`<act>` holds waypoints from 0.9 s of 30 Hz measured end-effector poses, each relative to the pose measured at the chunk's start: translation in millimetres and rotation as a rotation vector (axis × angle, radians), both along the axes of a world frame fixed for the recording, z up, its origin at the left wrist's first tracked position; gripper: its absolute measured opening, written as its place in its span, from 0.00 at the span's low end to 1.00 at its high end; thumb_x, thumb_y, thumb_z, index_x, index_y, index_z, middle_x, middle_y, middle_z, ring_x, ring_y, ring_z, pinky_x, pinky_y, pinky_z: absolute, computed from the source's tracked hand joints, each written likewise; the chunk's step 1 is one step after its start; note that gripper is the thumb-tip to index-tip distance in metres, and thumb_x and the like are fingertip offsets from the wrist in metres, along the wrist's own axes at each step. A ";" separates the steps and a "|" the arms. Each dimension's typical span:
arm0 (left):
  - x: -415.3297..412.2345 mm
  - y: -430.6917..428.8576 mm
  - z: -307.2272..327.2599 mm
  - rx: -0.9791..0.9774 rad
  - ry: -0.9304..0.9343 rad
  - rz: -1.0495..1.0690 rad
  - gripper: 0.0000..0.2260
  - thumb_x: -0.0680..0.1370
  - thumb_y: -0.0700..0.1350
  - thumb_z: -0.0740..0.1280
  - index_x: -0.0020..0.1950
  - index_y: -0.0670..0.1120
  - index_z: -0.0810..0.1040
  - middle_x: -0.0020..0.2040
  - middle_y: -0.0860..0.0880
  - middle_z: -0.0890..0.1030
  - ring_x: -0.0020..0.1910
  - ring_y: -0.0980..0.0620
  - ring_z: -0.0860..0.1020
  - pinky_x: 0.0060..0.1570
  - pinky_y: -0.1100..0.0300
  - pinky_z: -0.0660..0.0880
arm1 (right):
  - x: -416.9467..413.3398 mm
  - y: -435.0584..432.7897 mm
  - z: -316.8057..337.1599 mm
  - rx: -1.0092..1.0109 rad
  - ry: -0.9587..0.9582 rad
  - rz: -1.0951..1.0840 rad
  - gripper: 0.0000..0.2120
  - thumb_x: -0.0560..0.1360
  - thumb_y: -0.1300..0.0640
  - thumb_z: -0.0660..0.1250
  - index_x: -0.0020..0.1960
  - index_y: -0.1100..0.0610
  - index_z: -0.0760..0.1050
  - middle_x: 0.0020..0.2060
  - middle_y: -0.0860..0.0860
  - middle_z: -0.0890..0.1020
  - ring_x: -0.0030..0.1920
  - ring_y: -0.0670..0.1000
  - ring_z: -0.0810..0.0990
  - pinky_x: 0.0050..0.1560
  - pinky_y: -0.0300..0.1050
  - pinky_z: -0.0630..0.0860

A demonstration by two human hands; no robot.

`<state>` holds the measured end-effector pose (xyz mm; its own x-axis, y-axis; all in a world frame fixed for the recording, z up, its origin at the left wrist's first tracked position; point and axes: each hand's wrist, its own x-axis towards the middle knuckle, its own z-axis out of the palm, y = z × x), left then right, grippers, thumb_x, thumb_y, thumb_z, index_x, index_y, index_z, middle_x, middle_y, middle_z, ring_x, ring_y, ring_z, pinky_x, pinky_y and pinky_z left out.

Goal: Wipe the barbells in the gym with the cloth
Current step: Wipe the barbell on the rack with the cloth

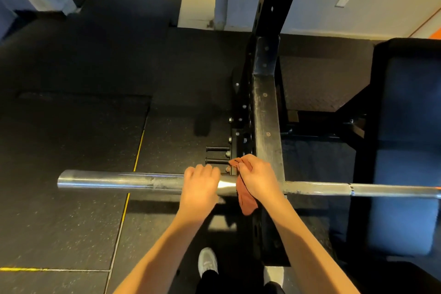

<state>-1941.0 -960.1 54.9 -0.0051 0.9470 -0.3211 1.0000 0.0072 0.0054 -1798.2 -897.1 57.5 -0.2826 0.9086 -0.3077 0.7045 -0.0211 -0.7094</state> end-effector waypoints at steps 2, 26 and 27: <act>-3.6 16.0 2.4 -0.122 -0.002 -0.016 0.16 0.75 0.50 0.68 0.61 0.49 0.72 0.55 0.50 0.76 0.56 0.48 0.73 0.56 0.53 0.66 | -0.7 1.5 0.8 -0.028 -0.008 -0.026 0.10 0.82 0.55 0.59 0.59 0.53 0.76 0.51 0.48 0.80 0.53 0.48 0.78 0.50 0.39 0.72; -11.1 25.1 -12.9 0.042 -0.184 0.061 0.25 0.83 0.56 0.43 0.61 0.52 0.79 0.62 0.53 0.78 0.71 0.52 0.65 0.74 0.49 0.50 | 19.9 -42.2 -0.1 0.342 0.041 0.105 0.18 0.80 0.60 0.63 0.70 0.55 0.71 0.62 0.40 0.69 0.65 0.32 0.60 0.66 0.24 0.53; -11.7 25.4 -13.6 0.038 -0.178 0.073 0.25 0.83 0.56 0.43 0.61 0.52 0.79 0.62 0.53 0.78 0.71 0.53 0.65 0.74 0.49 0.50 | 19.3 -42.3 -0.6 0.364 0.042 0.126 0.17 0.80 0.60 0.63 0.68 0.55 0.72 0.62 0.41 0.71 0.65 0.35 0.63 0.67 0.28 0.58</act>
<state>-1952.7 -934.8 41.3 -0.0206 0.9577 -0.2869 0.9800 0.0762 0.1840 -1779.0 -939.4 56.9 -0.4044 0.9136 0.0426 0.6560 0.3221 -0.6826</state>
